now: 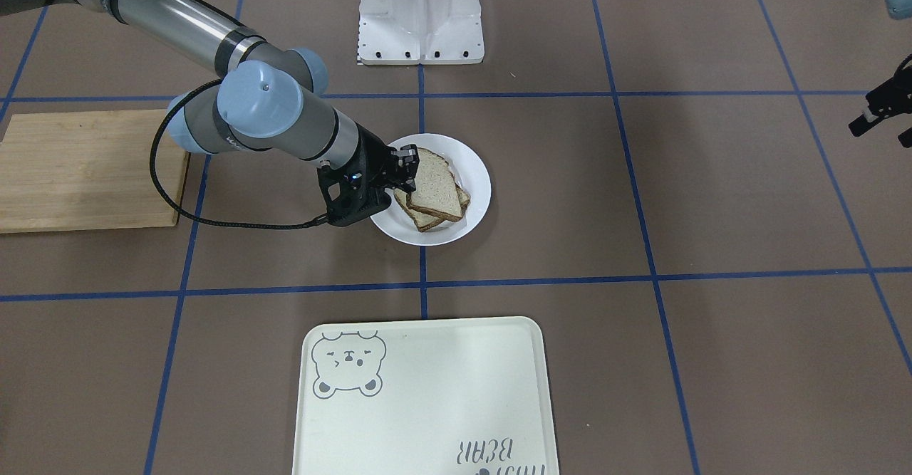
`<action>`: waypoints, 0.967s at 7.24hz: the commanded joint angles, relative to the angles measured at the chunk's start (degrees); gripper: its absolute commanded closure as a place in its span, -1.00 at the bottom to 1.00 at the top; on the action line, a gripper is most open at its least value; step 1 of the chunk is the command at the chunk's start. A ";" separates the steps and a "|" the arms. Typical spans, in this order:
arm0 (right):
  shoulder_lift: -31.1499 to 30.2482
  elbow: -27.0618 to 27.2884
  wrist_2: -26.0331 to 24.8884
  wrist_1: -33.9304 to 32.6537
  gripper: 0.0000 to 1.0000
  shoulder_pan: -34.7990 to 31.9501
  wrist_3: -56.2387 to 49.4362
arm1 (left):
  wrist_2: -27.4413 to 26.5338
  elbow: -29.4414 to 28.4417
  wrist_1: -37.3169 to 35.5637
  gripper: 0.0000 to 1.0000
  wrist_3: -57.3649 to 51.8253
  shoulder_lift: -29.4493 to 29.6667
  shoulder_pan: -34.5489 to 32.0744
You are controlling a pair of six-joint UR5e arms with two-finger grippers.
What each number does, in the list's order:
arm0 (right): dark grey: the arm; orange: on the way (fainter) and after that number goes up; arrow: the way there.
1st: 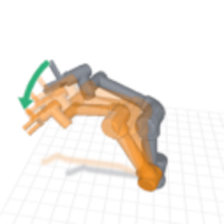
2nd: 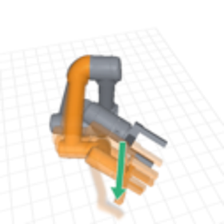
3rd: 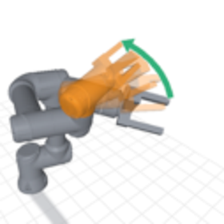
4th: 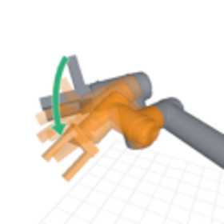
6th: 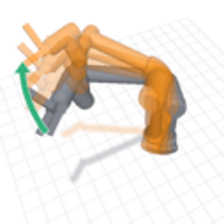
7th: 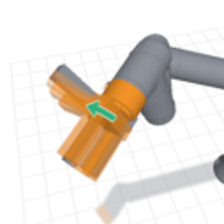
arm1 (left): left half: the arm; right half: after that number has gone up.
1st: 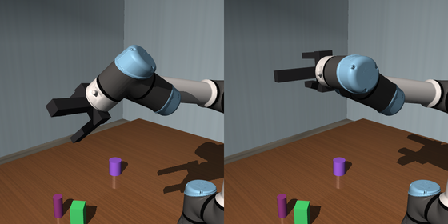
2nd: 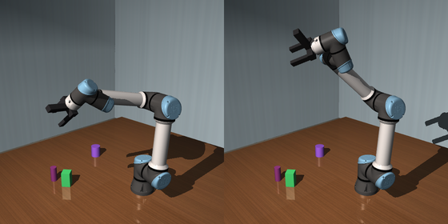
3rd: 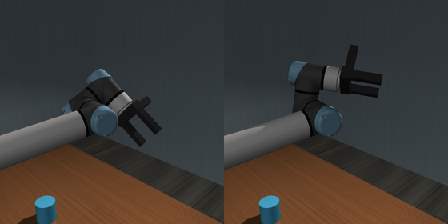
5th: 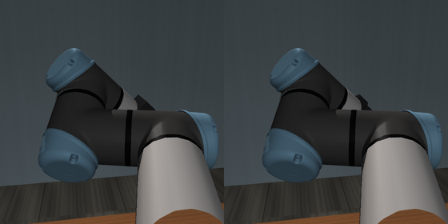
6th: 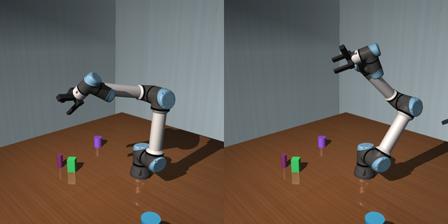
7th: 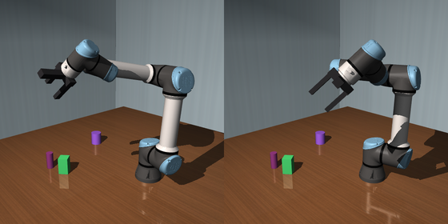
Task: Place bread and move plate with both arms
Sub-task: 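Lower the bread onto the egg slice and open the right gripper, then raise the right gripper away while the left gripper reaches toward the plate rim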
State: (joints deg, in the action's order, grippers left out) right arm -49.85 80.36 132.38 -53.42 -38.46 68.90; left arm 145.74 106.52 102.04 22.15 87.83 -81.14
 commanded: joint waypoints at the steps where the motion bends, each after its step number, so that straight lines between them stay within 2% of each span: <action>1: 0.01 0.58 -1.85 0.07 -0.82 0.06 0.45 | 0.07 -0.17 -0.09 -0.97 1.83 1.72 1.76; 2: -0.60 2.24 -1.95 0.07 -0.97 -0.12 1.67 | -0.02 -0.69 0.87 -0.97 10.72 5.30 5.52; 3: -4.08 6.17 -2.03 -0.02 -0.97 -2.21 2.29 | -0.20 -2.44 5.66 -0.97 19.34 8.55 9.99; 4: -7.51 8.73 -1.69 -0.11 -0.97 -5.62 2.12 | -0.72 -4.63 12.85 -0.97 30.39 11.02 14.65; 5: -9.20 8.85 -1.42 -0.19 -0.98 -8.27 2.03 | -0.90 -6.91 20.32 -0.96 42.59 14.44 19.74; 6: -11.04 8.76 -1.33 -0.20 -0.98 -10.56 1.42 | -4.47 -7.37 25.52 -0.94 53.68 17.52 25.27; 7: -12.63 8.76 -1.16 -0.28 -0.98 -12.23 1.16 | -11.03 -7.64 27.23 -0.93 61.27 20.07 31.68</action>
State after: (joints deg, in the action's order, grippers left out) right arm -60.33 88.99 131.02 -53.62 -48.26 70.45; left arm 140.78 99.57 125.21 72.37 104.50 -56.78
